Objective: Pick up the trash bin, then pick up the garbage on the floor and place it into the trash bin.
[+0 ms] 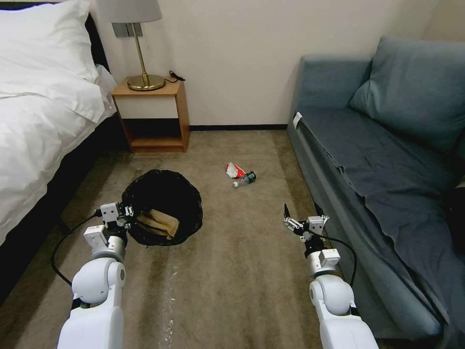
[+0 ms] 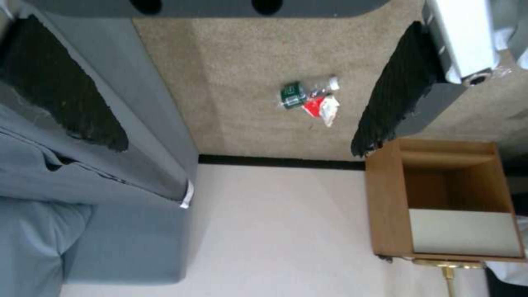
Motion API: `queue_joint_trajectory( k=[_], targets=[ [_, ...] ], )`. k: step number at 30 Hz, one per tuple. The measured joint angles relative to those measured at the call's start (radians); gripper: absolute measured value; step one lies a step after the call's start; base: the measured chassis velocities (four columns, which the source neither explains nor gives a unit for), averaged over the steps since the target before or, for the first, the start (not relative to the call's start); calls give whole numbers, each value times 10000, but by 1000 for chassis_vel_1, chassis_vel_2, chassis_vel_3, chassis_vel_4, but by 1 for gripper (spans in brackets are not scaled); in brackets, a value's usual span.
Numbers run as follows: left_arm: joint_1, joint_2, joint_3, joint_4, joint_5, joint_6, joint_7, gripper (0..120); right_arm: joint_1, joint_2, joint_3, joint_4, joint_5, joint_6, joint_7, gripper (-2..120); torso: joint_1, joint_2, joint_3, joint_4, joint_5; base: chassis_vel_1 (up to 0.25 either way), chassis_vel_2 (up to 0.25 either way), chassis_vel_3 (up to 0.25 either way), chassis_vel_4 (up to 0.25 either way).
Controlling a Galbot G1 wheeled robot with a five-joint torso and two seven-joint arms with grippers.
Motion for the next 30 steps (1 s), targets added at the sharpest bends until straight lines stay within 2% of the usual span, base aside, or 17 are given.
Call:
queue_joint_trajectory(
  k=[30],
  targets=[
    [19,-29,-118,110,-10,-90,-88,4,-68,-13,34,-230,-20,116,-271,100,0,0,1,1,0,-74,71,70,-73]
  ],
)
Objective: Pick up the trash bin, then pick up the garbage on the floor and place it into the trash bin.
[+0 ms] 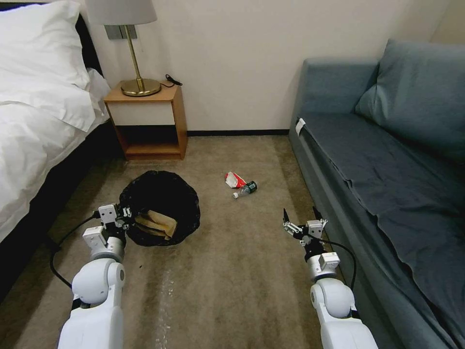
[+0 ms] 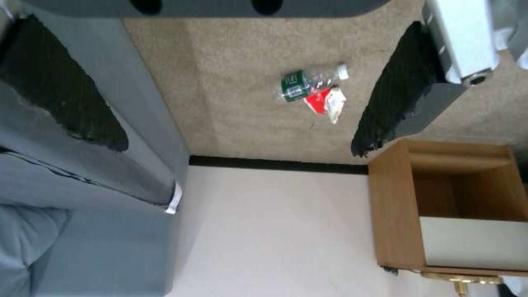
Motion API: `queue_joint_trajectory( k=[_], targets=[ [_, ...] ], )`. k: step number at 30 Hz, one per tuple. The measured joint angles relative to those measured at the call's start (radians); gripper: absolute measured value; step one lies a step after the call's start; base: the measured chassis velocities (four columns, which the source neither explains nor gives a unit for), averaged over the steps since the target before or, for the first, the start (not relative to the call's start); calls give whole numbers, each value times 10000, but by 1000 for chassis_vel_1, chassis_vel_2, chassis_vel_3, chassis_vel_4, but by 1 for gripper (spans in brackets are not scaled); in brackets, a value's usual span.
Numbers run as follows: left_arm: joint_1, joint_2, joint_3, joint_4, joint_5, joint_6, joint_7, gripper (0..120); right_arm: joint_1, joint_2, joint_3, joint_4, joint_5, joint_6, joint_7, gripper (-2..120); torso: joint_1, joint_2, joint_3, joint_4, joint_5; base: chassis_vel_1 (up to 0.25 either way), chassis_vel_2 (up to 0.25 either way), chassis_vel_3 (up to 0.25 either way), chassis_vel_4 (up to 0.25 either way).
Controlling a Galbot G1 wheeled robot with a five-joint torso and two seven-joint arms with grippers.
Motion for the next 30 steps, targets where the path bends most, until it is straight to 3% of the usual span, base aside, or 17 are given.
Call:
queue_joint_trajectory(
  k=[30],
  targets=[
    [91,109,-198,-48,-190,-139,42,4,-81,-80,16,136,-57,-69,-175,100,0,2,0,0,0,-81,90,82,-81]
  ],
)
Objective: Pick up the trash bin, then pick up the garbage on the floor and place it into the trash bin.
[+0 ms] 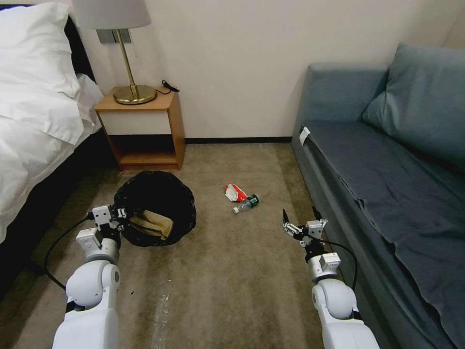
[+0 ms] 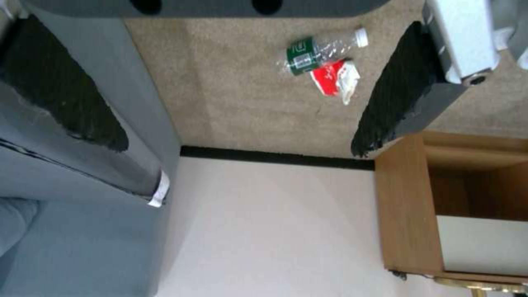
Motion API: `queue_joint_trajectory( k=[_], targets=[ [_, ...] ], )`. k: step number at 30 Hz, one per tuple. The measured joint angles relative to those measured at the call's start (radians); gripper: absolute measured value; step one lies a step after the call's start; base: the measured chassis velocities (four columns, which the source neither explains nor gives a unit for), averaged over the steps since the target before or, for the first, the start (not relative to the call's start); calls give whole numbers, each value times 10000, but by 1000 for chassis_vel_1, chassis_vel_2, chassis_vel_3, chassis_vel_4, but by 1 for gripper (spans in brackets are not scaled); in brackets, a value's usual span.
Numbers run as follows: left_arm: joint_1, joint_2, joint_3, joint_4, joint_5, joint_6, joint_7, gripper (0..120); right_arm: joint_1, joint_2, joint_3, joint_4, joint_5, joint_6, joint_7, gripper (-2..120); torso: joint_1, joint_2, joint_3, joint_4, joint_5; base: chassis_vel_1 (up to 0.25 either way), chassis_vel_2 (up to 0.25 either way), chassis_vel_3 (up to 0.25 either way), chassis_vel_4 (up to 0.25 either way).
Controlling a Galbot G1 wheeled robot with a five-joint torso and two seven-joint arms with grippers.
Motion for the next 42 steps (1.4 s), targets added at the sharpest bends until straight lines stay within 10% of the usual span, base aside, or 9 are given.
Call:
queue_joint_trajectory(
  k=[42],
  targets=[
    [-6,16,-109,21,40,24,-5,4,92,-89,-122,-221,18,45,-48,100,0,0,0,0,-1,-79,78,83,-81]
  ],
)
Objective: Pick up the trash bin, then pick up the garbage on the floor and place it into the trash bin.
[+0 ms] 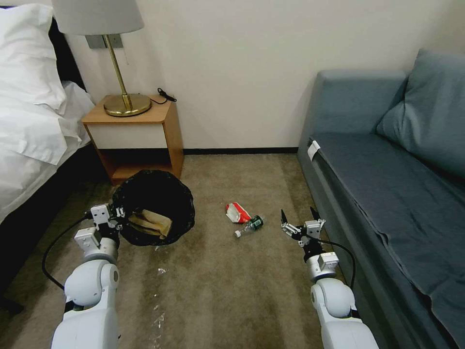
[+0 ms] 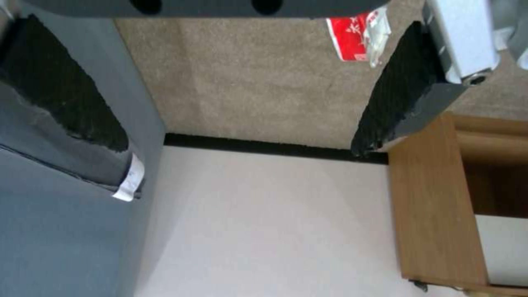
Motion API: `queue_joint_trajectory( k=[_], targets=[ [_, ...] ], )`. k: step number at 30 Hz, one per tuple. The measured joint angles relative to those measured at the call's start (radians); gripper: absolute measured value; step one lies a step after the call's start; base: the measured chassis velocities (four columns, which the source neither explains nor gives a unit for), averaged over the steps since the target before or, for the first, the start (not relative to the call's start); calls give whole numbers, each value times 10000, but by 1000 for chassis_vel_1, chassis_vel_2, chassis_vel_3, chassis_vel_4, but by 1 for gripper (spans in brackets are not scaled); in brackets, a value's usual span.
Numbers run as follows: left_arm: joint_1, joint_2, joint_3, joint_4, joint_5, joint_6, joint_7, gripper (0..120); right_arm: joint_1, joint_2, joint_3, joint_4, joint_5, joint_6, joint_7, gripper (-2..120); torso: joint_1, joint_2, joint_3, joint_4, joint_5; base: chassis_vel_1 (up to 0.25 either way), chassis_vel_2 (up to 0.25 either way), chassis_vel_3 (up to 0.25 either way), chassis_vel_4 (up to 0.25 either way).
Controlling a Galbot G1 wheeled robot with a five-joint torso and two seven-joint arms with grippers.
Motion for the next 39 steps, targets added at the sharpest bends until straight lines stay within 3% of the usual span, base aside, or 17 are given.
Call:
queue_joint_trajectory(
  k=[39],
  targets=[
    [31,-49,14,-6,38,-17,6,4,-22,104,-12,-124,-71,100,-85,100,0,-1,0,0,2,-81,79,84,-81]
  ],
)
